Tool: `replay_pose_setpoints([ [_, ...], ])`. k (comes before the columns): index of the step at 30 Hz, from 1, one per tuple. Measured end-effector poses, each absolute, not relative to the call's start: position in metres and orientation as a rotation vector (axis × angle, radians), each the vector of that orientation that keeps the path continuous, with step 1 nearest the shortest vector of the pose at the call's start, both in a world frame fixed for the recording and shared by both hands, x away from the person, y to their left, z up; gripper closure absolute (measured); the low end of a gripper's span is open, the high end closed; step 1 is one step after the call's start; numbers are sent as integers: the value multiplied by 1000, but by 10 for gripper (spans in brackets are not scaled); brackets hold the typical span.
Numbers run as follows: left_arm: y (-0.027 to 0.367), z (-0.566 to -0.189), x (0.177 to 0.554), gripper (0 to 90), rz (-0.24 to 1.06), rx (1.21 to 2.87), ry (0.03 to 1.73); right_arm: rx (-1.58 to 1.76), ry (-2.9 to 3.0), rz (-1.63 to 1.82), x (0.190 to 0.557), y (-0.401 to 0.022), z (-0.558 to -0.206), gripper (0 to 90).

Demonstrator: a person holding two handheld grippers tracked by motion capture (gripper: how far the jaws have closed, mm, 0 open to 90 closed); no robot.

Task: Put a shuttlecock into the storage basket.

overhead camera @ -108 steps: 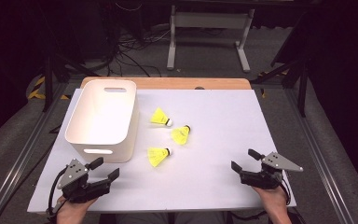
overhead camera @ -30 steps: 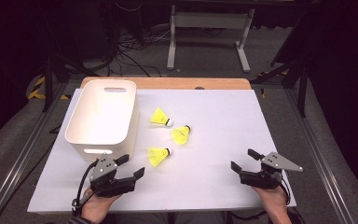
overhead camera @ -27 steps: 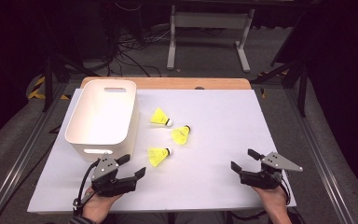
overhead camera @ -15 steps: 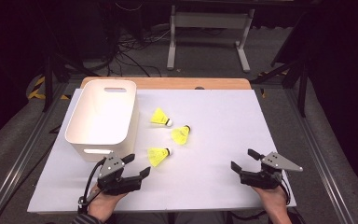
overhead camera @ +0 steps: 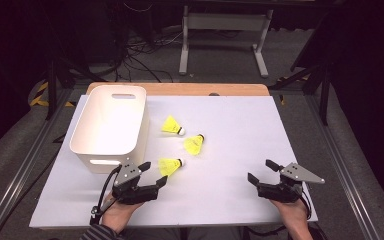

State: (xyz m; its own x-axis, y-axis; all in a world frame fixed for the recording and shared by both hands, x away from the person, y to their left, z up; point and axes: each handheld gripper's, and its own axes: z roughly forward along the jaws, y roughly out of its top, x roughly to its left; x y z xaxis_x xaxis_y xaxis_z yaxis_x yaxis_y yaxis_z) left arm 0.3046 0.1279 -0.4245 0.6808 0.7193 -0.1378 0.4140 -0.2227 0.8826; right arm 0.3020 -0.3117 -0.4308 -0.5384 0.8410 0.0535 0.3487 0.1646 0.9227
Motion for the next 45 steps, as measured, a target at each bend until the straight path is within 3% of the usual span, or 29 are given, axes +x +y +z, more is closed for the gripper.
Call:
replay_pose_setpoints([
  [25, 113, -429, 321, 304, 345, 1954, 957, 1120, 1971, 1355, 302, -312, -431, 151],
  [45, 98, -425, 339, 369, 218, 2156, 1079, 1120, 1979, 1345, 303, -311, -431, 152],
])
